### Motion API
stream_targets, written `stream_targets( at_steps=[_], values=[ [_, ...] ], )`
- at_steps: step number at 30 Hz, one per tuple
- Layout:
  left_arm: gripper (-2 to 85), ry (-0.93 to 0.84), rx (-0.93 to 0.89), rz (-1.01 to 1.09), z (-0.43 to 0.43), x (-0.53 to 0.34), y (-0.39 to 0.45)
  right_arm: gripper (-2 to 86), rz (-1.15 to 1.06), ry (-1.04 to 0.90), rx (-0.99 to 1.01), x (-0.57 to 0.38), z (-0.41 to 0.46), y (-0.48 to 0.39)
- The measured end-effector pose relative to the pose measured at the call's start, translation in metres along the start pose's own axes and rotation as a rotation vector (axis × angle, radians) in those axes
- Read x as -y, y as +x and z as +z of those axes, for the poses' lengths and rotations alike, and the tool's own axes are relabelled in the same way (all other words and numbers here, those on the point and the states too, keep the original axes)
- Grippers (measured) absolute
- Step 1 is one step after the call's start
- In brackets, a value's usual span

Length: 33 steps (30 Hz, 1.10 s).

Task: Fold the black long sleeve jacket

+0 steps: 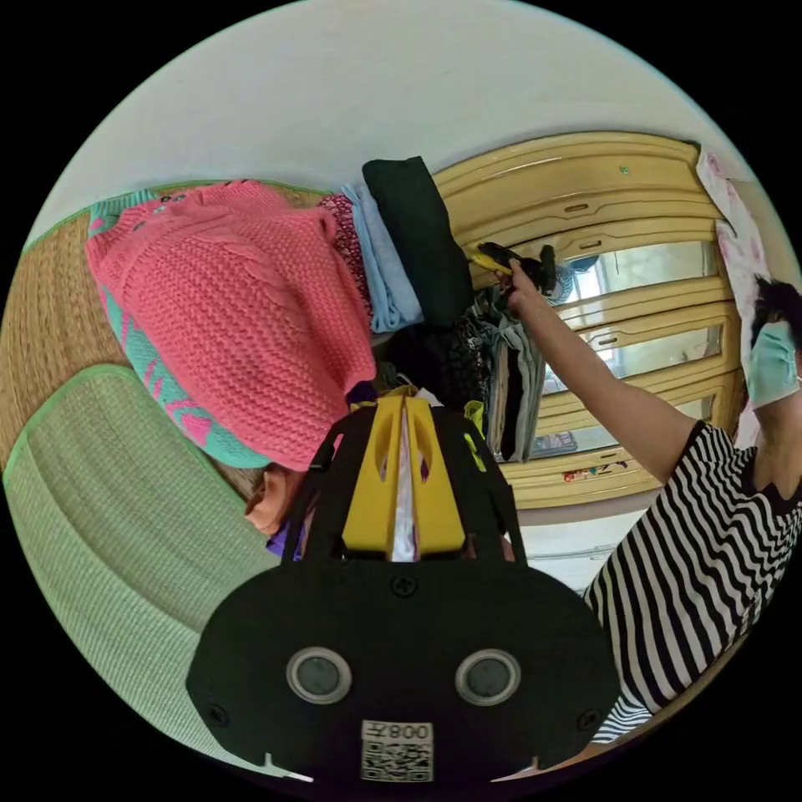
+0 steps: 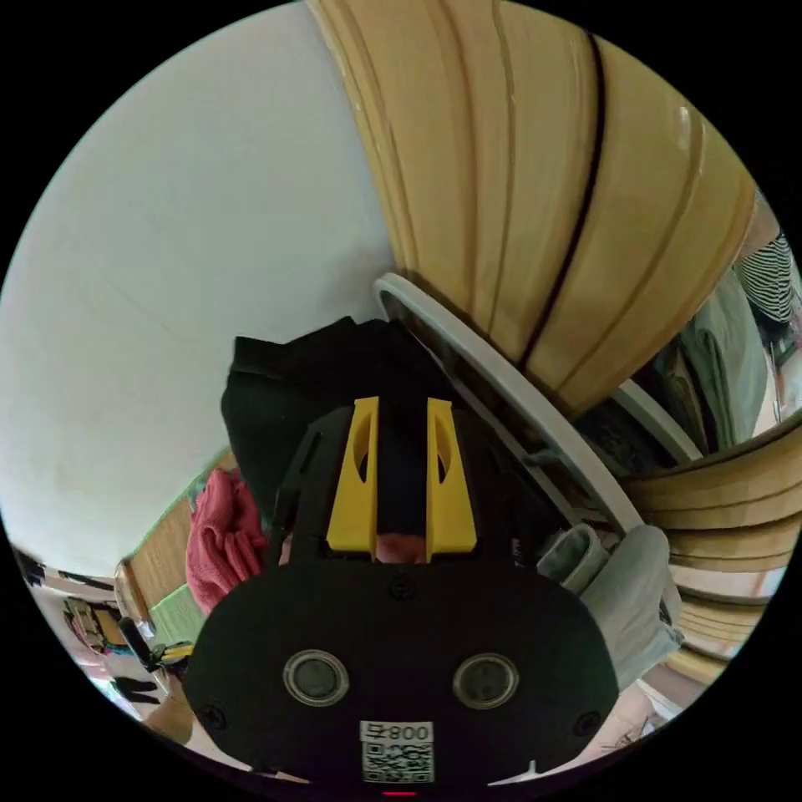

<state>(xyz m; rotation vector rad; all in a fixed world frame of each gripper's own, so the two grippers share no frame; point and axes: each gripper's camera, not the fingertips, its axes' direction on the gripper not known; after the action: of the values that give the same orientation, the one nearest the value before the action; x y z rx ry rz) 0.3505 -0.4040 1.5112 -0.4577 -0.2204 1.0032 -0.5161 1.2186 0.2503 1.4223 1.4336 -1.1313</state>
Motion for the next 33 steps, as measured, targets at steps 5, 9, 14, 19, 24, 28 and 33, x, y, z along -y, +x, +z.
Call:
stream_targets(
  at_steps=[5, 9, 14, 19, 24, 28, 33],
  values=[
    [0.3, -0.035, -0.065, -0.021, 0.012, 0.015, -0.012, 8.3, 0.036, -0.117, 0.084, 0.008, 0.021, 0.034],
    [0.4, -0.026, -0.088, -0.017, 0.011, 0.029, -0.018, 3.3, -0.003, -0.159, 0.148, 0.006, 0.018, 0.048],
    [0.9, 0.002, -0.116, 0.006, 0.005, 0.052, -0.022, 0.2, -0.035, -0.184, 0.341, 0.004, 0.006, 0.065],
    [3.6, 0.064, -0.162, 0.021, -0.007, 0.076, -0.024, -0.3, -0.203, -0.153, 0.613, -0.026, -0.027, 0.054],
    [15.6, 0.173, -0.290, -0.037, -0.017, 0.127, -0.041, -0.3, -0.366, -0.195, 0.832, -0.085, -0.050, 0.033],
    [22.9, 0.253, -0.489, -0.159, -0.010, 0.174, -0.073, -0.1, -0.451, -0.296, 0.874, -0.130, -0.045, 0.013],
    [22.3, 0.344, -0.571, -0.253, -0.008, 0.201, -0.088, 0.0, -0.482, -0.352, 0.843, -0.160, -0.033, 0.009]
  ],
)
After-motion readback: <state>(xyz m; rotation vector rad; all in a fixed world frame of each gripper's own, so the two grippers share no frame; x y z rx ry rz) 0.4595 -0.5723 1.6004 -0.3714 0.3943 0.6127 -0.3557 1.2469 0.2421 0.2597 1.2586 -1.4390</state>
